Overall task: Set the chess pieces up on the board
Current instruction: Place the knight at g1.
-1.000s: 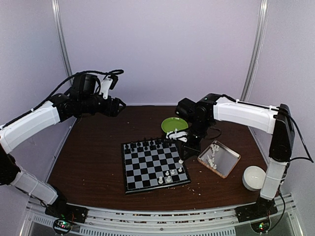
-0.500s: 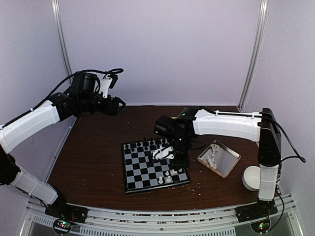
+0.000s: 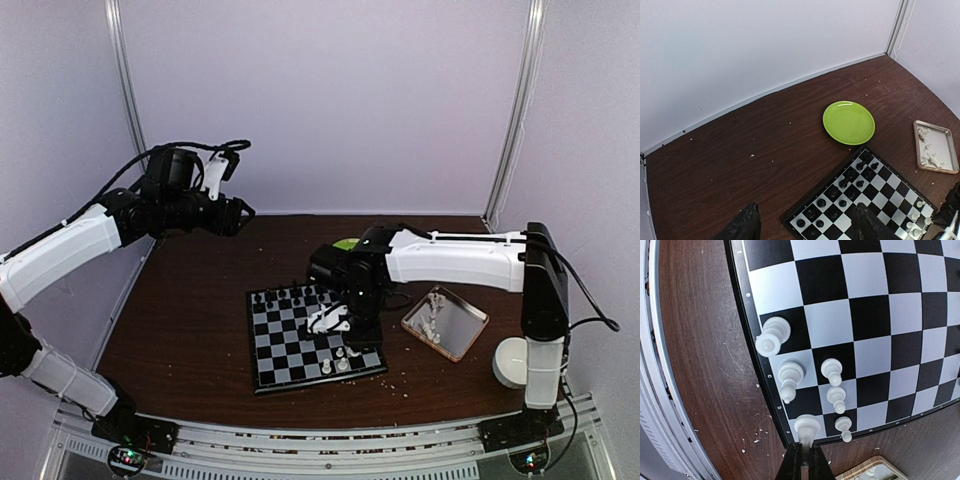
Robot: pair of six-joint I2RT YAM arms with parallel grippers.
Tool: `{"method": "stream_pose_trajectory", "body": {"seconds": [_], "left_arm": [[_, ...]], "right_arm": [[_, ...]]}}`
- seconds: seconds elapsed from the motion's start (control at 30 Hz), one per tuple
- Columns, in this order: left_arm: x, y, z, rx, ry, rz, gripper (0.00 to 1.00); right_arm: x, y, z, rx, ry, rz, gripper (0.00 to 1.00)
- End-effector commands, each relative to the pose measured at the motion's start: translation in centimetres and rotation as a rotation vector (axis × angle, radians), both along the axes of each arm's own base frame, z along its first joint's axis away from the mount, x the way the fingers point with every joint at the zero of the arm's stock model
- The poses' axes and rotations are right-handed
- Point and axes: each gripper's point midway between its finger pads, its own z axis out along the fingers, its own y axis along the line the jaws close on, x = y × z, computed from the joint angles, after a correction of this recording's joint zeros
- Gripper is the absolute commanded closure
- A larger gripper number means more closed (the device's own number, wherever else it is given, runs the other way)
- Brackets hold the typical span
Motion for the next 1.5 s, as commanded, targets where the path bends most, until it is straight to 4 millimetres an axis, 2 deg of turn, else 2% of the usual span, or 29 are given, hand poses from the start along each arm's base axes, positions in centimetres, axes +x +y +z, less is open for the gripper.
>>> {"method": "stream_pose_trajectory", "body": {"seconds": [0.0,0.23,0.8,1.17,1.47], "left_arm": [[0.2,0.3,2.7,-0.026,-0.068,0.006,0.36],[0.2,0.3,2.7,-0.029,-0.067,0.003,0.36],[0.2,0.2,2.6,-0.029,-0.063,-0.001,0.36],[0.2,0.2,2.6,-0.03,-0.064,-0.001,0.36],[0.2,0.2,2.6,-0.028,-0.064,0.0,0.36]], "right_arm": [[-0.2,-0.2,-1.7,-0.046,-0.001,0.017,0.99],[-0.3,-0.4,-2.9,-0.067,-0.002,0.021,0.99],[-0.4,-0.3,-3.9,-0.082,0.016,0.028,0.98],[-0.7,-0.3,-3.9,-0.081,0.032,0.028,0.97],[-0.8,-0.2,-3.6,-0.073,0.034,0.026,0.91]]}}
